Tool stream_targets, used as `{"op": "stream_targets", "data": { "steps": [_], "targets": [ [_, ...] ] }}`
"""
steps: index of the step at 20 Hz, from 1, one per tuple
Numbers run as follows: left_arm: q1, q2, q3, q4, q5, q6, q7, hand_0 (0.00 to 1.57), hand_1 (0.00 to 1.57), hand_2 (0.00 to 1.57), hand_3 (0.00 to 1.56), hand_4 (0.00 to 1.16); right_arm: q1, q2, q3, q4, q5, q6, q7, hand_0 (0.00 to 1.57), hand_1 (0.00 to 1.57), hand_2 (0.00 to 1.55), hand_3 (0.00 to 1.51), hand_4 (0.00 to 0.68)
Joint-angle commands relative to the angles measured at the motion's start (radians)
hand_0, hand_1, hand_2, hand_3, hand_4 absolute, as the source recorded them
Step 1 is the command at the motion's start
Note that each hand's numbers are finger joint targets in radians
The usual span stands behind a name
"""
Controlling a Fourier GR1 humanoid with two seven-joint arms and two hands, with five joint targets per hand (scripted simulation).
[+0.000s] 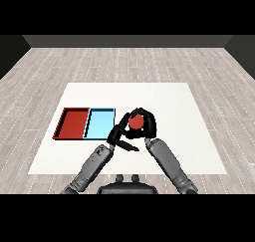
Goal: Pick the red can and put it in the red box
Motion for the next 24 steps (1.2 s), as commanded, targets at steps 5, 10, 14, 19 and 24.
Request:
{"op": "stream_targets", "data": {
  "steps": [5, 10, 14, 19, 24],
  "targets": [
    [-0.04, 0.0, -0.067, 0.022, 0.063, 0.037, -0.03, 0.0, 0.0, 0.0, 0.0, 0.0, -0.076, 0.044, 0.019, -0.001, 0.05, -0.03, 0.065, 1.57, 1.57, 1.48, 1.4, 0.628],
    [-0.085, 0.0, -0.016, 0.089, 0.076, 0.006, -0.064, 0.0, 0.0, 0.0, 0.0, 0.0, -0.117, 0.045, 0.052, 0.029, 0.023, -0.07, 0.068, 1.57, 1.57, 1.49, 1.41, 0.651],
    [-0.097, 0.001, -0.039, 0.025, 0.056, 0.05, -0.013, 0.0, 0.0, 0.0, 0.0, 0.0, -0.064, 0.045, 0.033, 0.01, -0.004, -0.009, 0.025, 1.57, 1.57, 1.48, 1.41, 0.654],
    [-0.091, 0.001, 0.021, 0.016, 0.124, 0.238, -0.043, 0.68, 0.68, 0.98, 0.93, 0.97, -0.033, 0.037, 0.093, -0.027, 0.022, -0.049, 0.044, 1.57, 1.57, 1.48, 1.41, 0.643],
    [-0.091, 0.0, -0.019, 0.073, 0.118, 0.282, -0.055, 1.57, 1.57, 1.57, 1.51, 1.12, -0.103, 0.045, 0.096, 0.06, -0.054, -0.078, 0.008, 1.57, 1.57, 1.48, 1.41, 0.625]
  ]
}}
